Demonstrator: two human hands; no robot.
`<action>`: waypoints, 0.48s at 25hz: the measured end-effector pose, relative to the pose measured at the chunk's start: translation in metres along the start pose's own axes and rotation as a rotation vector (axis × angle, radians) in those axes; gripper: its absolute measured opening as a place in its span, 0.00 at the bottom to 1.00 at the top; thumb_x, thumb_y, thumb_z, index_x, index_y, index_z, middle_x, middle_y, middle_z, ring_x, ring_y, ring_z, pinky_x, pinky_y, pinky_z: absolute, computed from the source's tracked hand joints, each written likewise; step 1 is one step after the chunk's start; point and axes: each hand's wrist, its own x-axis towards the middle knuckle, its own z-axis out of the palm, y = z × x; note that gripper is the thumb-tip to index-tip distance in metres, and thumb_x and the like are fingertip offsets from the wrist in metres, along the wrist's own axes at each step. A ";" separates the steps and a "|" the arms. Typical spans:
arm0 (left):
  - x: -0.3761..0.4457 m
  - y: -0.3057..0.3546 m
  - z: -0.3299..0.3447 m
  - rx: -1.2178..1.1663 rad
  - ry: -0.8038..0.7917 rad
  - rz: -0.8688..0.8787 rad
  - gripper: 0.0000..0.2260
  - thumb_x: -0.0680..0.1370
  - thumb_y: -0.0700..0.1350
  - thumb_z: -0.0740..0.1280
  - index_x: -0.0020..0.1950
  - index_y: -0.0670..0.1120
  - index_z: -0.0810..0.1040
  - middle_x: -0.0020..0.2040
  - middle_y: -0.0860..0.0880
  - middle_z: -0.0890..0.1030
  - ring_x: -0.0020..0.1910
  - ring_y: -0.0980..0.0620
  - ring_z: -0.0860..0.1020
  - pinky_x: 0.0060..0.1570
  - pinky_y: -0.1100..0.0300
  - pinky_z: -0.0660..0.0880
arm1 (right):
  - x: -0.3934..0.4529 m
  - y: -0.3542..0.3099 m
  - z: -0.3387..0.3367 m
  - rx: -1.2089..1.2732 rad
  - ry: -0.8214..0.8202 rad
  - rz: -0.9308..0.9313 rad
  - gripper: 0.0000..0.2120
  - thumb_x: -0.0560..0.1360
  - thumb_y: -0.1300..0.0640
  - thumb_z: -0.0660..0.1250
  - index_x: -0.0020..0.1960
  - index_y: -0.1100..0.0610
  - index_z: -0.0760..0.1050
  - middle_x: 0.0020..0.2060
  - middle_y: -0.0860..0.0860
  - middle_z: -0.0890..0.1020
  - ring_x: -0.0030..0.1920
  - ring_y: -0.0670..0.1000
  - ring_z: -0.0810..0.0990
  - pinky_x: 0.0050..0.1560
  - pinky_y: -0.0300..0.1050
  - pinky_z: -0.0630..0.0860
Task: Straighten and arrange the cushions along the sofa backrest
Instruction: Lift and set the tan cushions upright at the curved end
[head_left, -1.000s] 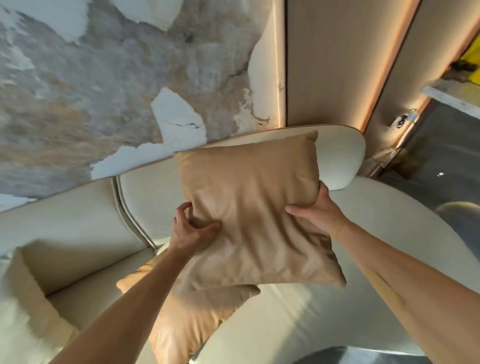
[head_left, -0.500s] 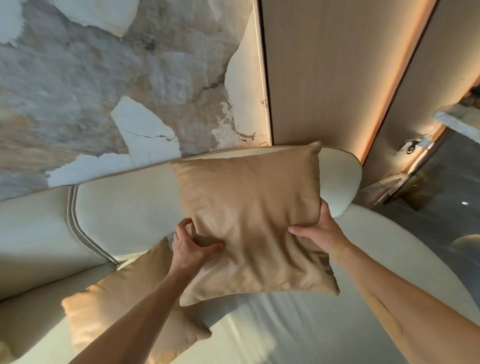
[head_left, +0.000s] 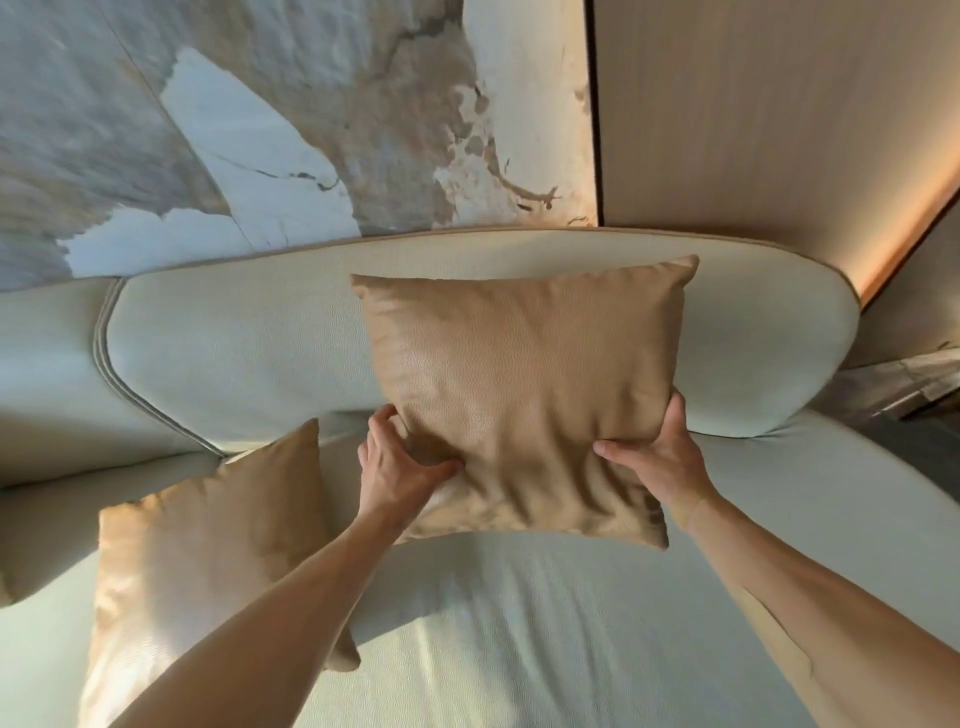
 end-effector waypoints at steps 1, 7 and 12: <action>0.007 -0.005 0.007 0.001 0.009 0.007 0.47 0.62 0.50 0.81 0.73 0.49 0.58 0.60 0.54 0.65 0.65 0.45 0.65 0.62 0.57 0.63 | 0.008 0.006 0.005 0.000 0.008 -0.008 0.42 0.60 0.56 0.82 0.67 0.46 0.62 0.57 0.47 0.80 0.56 0.52 0.78 0.54 0.46 0.72; 0.032 -0.020 0.060 -0.004 -0.037 0.032 0.44 0.61 0.50 0.81 0.70 0.50 0.59 0.61 0.52 0.68 0.65 0.46 0.67 0.61 0.58 0.65 | 0.047 0.042 0.002 -0.042 0.089 0.001 0.41 0.60 0.57 0.82 0.65 0.48 0.63 0.54 0.46 0.79 0.53 0.50 0.76 0.51 0.42 0.69; 0.037 -0.001 0.115 -0.008 -0.112 0.069 0.43 0.61 0.51 0.81 0.69 0.50 0.61 0.60 0.52 0.69 0.65 0.46 0.67 0.61 0.58 0.66 | 0.064 0.072 -0.039 -0.059 0.141 0.027 0.40 0.61 0.58 0.82 0.64 0.47 0.62 0.56 0.46 0.78 0.54 0.49 0.76 0.54 0.40 0.68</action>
